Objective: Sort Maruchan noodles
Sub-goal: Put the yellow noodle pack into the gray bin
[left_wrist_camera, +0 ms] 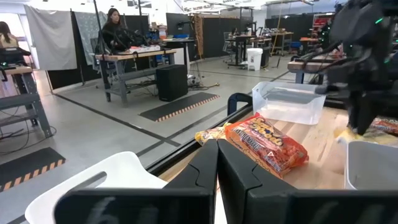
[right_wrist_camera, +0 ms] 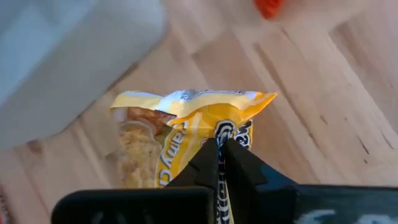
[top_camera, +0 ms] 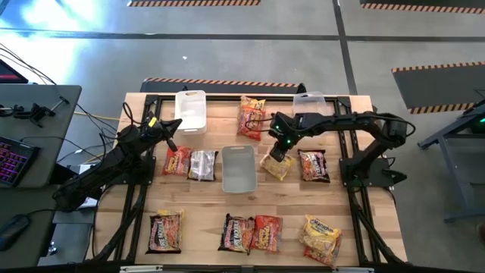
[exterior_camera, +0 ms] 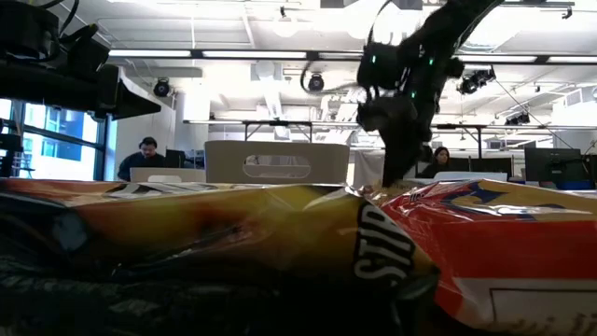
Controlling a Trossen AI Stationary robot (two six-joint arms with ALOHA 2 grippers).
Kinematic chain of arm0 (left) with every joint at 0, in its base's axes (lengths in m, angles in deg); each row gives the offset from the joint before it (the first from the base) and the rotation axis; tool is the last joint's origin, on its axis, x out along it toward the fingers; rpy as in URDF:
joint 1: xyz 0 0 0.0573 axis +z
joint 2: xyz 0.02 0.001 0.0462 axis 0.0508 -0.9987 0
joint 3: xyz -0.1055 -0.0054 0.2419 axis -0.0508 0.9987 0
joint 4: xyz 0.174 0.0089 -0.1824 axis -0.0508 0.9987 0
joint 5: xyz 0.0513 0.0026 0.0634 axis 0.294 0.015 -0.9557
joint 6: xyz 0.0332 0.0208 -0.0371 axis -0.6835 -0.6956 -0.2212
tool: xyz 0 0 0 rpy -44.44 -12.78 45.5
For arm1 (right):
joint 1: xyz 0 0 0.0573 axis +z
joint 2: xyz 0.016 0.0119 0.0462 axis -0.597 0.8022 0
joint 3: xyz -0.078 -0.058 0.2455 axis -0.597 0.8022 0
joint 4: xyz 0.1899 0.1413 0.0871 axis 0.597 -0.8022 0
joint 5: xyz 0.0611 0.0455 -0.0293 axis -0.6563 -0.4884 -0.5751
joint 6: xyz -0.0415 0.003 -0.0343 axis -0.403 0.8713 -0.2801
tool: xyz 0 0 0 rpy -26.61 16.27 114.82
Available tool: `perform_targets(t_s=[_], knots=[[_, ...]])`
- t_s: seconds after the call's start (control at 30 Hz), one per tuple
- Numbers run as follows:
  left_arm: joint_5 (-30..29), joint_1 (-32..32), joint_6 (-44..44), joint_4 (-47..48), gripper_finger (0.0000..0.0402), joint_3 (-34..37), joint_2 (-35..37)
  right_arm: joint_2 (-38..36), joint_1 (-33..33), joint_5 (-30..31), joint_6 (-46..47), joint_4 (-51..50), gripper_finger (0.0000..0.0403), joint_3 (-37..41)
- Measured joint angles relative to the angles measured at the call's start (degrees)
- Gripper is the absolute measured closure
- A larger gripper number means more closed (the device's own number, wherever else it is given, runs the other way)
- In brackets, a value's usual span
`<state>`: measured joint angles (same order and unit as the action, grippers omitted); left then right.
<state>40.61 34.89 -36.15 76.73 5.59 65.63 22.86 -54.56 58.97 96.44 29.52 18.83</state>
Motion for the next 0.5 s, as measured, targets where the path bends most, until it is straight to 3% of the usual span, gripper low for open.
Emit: perform_targets(t_s=[0.33,0.5], knots=[[0.0,0.0,0.0,0.0,0.0401,0.0,0.0,-1.9,8.1,9.7,-0.2,0.3,0.0403,-0.4],[0.0,0.0,0.0,0.0,0.0401,0.0,0.0,-1.9,10.2,11.4,0.7,0.3,0.0403,-0.4]])
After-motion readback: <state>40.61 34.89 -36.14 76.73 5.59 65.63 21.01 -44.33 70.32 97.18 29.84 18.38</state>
